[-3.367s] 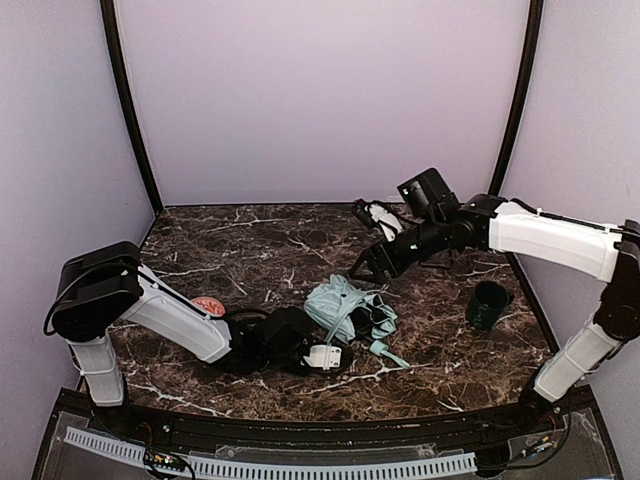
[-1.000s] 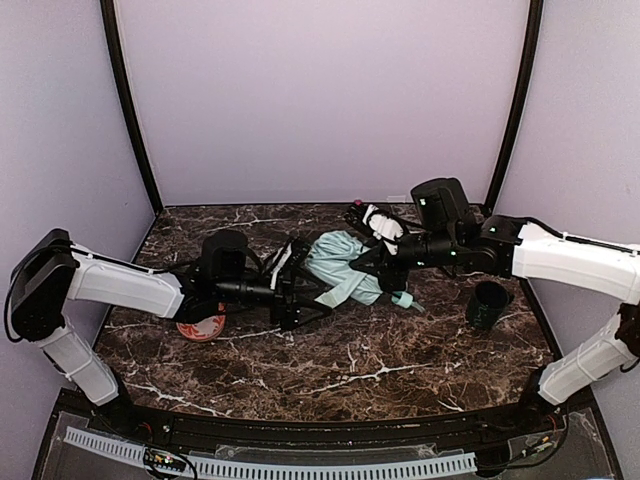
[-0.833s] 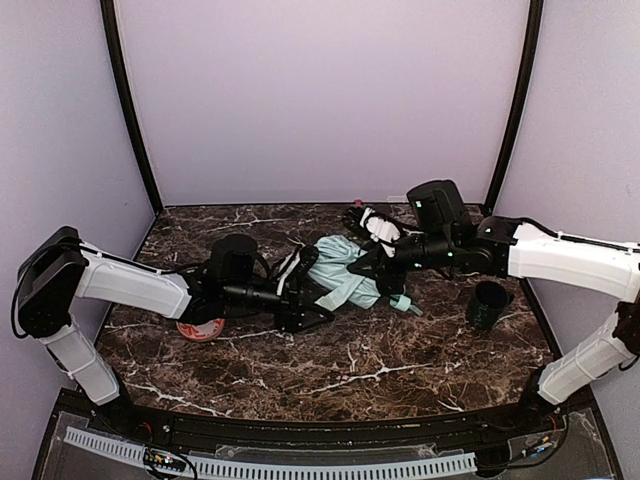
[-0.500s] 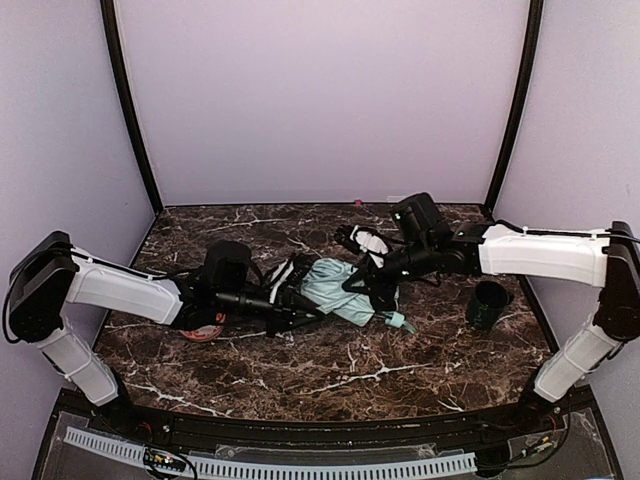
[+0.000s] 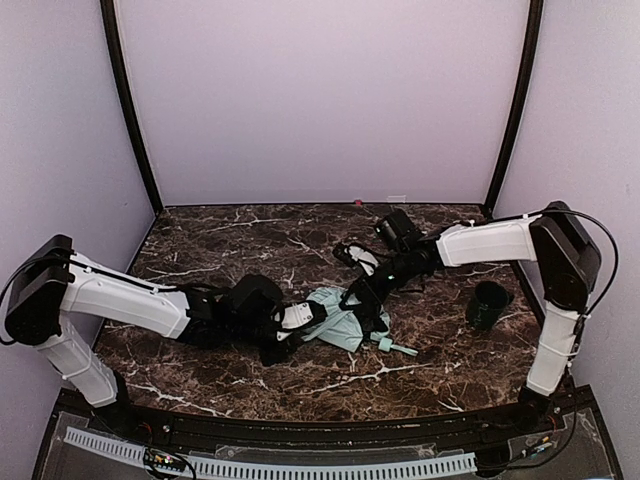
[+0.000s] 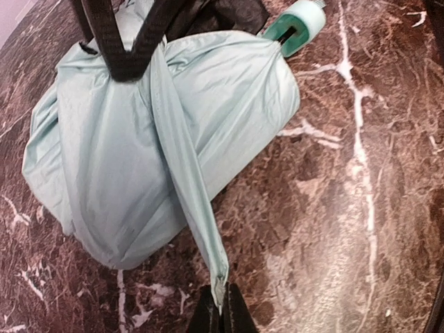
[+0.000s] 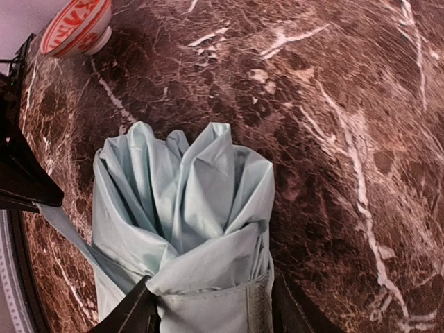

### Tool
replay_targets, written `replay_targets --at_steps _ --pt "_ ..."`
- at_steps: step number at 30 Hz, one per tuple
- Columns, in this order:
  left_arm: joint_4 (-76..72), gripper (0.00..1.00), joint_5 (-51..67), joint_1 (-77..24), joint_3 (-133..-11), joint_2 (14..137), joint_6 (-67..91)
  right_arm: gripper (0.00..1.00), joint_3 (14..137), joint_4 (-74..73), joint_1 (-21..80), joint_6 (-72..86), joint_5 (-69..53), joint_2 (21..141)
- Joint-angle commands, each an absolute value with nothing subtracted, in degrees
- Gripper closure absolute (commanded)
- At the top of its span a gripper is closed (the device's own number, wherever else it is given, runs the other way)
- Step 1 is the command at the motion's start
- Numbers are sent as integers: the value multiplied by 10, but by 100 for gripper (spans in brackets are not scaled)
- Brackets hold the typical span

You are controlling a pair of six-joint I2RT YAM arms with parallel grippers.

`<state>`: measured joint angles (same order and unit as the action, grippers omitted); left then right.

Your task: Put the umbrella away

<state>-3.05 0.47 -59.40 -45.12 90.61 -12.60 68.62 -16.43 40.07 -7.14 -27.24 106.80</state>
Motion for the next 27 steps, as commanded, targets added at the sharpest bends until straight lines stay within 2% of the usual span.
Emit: replay_targets --at_steps 1,5,7,8,12,15,19,23,27 --pt "43 100 -46 -595 -443 915 -153 39 709 -183 384 -82 -254 1056" --pt "14 100 -30 -596 -436 926 -146 20 721 -182 384 -93 -241 1026" --pt "10 100 -26 -595 -438 931 -142 4 716 -175 384 -91 -212 1003" --pt "10 100 -26 -596 -438 933 -142 1 714 -172 385 -86 -190 990" --pt "12 100 -22 -596 -440 930 -143 0 678 -163 424 -70 -60 934" --pt "5 100 -13 -595 -434 919 -143 0 601 -131 491 -62 52 873" --pt "-6 100 4 -595 -424 909 -143 1 506 -67 595 -37 136 825" --pt "-3 100 9 -595 -424 908 -140 0 464 -8 654 -42 182 847" --pt "-3 100 11 -595 -424 904 -138 0 507 -13 659 -54 219 936"
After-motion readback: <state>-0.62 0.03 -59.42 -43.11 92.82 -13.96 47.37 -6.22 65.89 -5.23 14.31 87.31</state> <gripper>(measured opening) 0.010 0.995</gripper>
